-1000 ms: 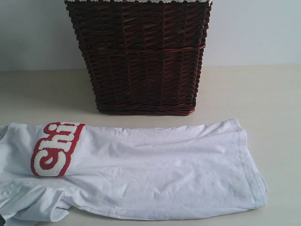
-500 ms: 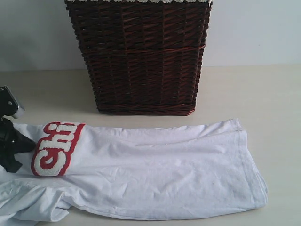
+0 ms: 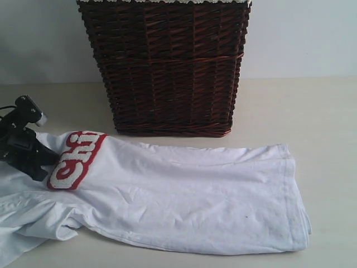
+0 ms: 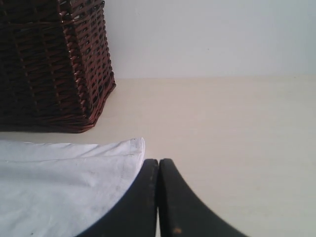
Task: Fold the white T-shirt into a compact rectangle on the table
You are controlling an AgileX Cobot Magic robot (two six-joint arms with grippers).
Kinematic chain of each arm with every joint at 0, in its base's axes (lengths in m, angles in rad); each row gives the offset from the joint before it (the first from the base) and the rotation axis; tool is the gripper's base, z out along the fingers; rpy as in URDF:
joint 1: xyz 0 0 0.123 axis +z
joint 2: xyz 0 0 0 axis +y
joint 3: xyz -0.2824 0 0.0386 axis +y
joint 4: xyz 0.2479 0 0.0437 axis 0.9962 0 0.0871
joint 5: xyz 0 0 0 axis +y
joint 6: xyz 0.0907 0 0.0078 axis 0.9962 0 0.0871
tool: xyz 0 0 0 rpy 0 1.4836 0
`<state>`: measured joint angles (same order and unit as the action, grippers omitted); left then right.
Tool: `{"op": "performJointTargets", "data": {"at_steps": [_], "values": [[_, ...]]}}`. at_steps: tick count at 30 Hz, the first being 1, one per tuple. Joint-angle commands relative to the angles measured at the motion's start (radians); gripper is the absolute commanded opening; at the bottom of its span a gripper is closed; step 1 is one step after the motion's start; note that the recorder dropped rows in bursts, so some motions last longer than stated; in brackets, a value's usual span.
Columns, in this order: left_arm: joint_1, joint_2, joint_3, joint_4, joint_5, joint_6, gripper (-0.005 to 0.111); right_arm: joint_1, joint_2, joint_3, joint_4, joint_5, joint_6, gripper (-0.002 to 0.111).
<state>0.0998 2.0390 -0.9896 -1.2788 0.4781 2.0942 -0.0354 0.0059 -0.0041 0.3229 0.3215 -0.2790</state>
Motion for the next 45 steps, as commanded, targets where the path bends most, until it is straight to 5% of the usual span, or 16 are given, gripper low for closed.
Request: {"op": "performJointTargets", "data": {"at_steps": [1,8,11,15,17,24,31,37,45], "values": [[0.000,0.012,-0.033,-0.066,-0.047,-0.005,0.000,0.001,-0.006,0.004,-0.003,-0.002,-0.006,0.000],[0.002,-0.201,-0.033,-0.111,0.021,-0.114,0.000,0.001,-0.006,0.004,-0.003,-0.002,-0.006,0.000],[0.017,-0.317,-0.033,0.119,0.139,-0.272,0.000,0.001,-0.006,0.004,-0.003,-0.002,-0.006,0.000],[0.051,-0.368,-0.020,0.531,0.572,-0.560,0.000,0.001,-0.006,0.004,-0.003,-0.002,-0.006,0.000],[0.068,-0.368,0.025,0.615,0.646,-0.639,0.000,0.001,-0.006,0.004,-0.003,-0.002,-0.006,0.000],[0.170,-0.395,0.186,0.838,0.538,-0.802,0.009,0.001,-0.006,0.004,-0.003,-0.002,-0.006,0.000],[0.282,-0.523,0.296,0.842,0.538,-0.837,0.040,0.001,-0.006,0.004,-0.003,-0.002,-0.006,0.000],[0.310,-0.541,0.399,0.855,0.549,-0.834,0.046,0.001,-0.006,0.004,-0.003,-0.002,-0.006,0.000],[0.310,-0.538,0.542,0.719,0.114,-0.608,0.046,0.001,-0.006,0.004,-0.003,-0.002,-0.006,0.000]]}}
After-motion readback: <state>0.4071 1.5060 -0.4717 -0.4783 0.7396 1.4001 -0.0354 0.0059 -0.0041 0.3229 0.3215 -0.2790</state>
